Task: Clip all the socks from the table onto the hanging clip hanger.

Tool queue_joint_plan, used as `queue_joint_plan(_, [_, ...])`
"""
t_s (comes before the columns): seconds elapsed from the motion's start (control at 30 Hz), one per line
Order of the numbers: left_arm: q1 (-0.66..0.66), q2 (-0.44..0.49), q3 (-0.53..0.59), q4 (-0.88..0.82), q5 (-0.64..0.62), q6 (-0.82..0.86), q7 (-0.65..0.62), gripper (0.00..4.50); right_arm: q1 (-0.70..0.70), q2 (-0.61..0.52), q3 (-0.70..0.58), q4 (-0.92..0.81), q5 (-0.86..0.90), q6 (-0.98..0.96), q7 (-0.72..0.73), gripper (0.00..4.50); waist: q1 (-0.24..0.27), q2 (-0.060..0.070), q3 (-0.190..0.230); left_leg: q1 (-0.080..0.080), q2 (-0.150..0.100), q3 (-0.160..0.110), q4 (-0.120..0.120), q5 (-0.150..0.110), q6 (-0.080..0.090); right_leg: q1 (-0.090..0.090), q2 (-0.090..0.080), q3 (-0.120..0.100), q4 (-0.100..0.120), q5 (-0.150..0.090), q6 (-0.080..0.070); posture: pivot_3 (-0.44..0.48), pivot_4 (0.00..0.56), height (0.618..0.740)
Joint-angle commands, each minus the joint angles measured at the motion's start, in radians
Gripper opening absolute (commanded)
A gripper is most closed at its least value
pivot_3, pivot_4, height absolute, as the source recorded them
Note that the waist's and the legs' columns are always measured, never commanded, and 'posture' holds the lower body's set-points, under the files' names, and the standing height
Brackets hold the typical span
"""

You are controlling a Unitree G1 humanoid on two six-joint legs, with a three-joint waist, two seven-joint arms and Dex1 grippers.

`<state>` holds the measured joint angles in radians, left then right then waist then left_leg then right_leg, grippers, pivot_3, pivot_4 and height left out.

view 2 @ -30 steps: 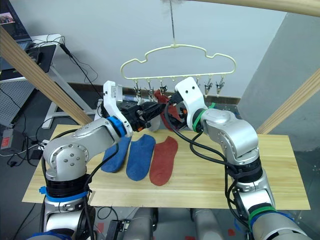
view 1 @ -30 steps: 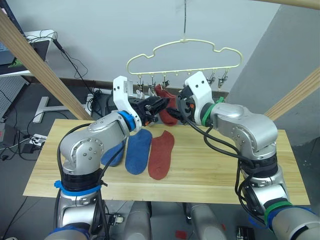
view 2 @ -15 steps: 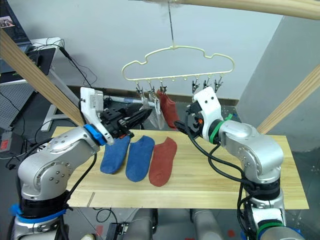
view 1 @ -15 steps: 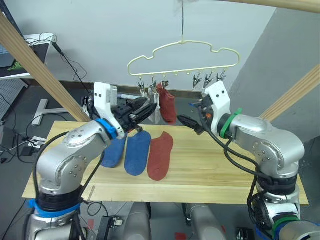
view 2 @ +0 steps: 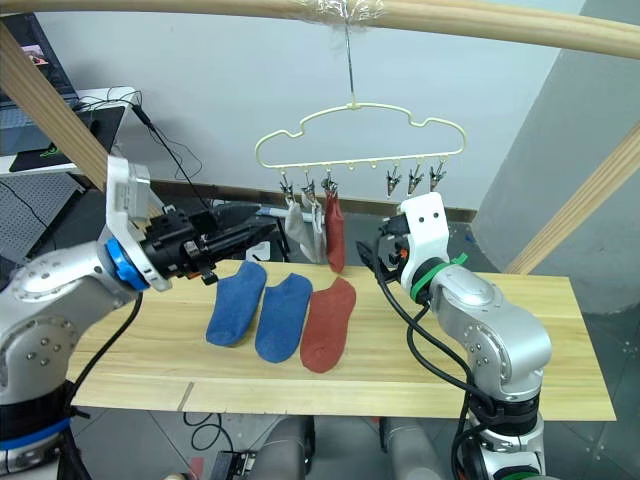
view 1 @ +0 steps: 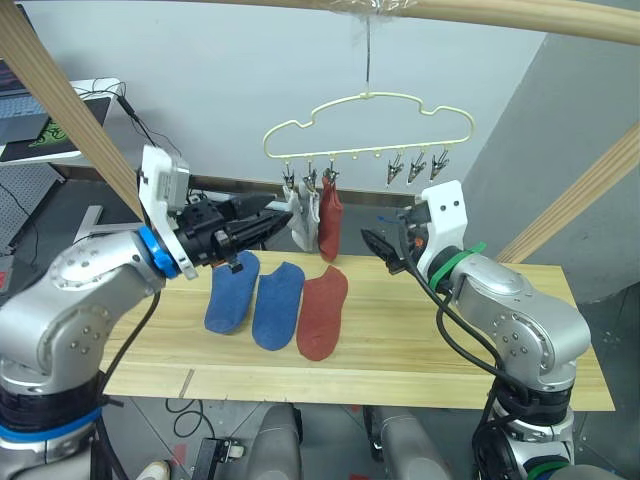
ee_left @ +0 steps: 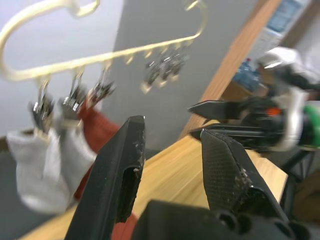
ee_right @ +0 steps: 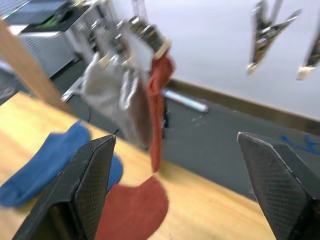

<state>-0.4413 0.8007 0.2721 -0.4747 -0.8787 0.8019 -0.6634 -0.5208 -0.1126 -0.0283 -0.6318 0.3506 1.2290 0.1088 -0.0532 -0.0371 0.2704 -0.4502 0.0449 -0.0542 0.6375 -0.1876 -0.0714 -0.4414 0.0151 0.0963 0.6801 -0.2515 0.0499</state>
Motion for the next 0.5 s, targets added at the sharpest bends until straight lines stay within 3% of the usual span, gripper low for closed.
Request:
queue_joint_plan(0.03, [-0.044, 0.046, 0.018, 0.023, -0.017, -0.004, -0.060, 2.07, -0.013, 0.021, -0.014, -0.020, -0.019, -0.030, -0.040, 4.07, -0.001, 0.000, -0.001, 0.000, 0.000, 0.000, 0.000, 0.000, 0.000, 0.000, 0.000, 0.000, 0.000, 0.000, 0.000, 0.034, 0.175, 0.740])
queue_joint_plan(0.1, [-0.062, 0.062, 0.010, 0.045, -0.014, -0.002, -0.082, 2.07, -0.015, 0.035, -0.007, -0.020, -0.030, -0.037, -0.057, 4.07, -0.001, 0.000, -0.001, 0.000, 0.000, 0.000, 0.000, 0.000, 0.000, 0.000, 0.000, 0.000, 0.000, 0.000, 0.000, 0.033, 0.180, 0.740])
queue_joint_plan(0.23, [-0.117, 0.073, -0.011, 0.077, -0.018, 0.017, -0.102, 2.07, -0.031, 0.061, 0.002, -0.023, -0.038, -0.032, -0.088, 3.22, -0.001, 0.000, -0.001, 0.000, 0.001, 0.000, -0.001, 0.000, 0.000, -0.001, 0.000, -0.001, 0.000, 0.001, -0.001, 0.027, 0.214, 0.740])
queue_joint_plan(0.5, [-0.138, 0.075, -0.039, 0.101, -0.004, 0.010, -0.169, 2.07, -0.079, 0.103, 0.002, 0.020, -0.051, -0.018, -0.117, 3.22, 0.001, 0.002, 0.002, 0.000, 0.001, 0.000, -0.001, 0.000, 0.000, 0.000, 0.001, 0.000, 0.000, 0.000, 0.000, 0.044, 0.284, 0.740])
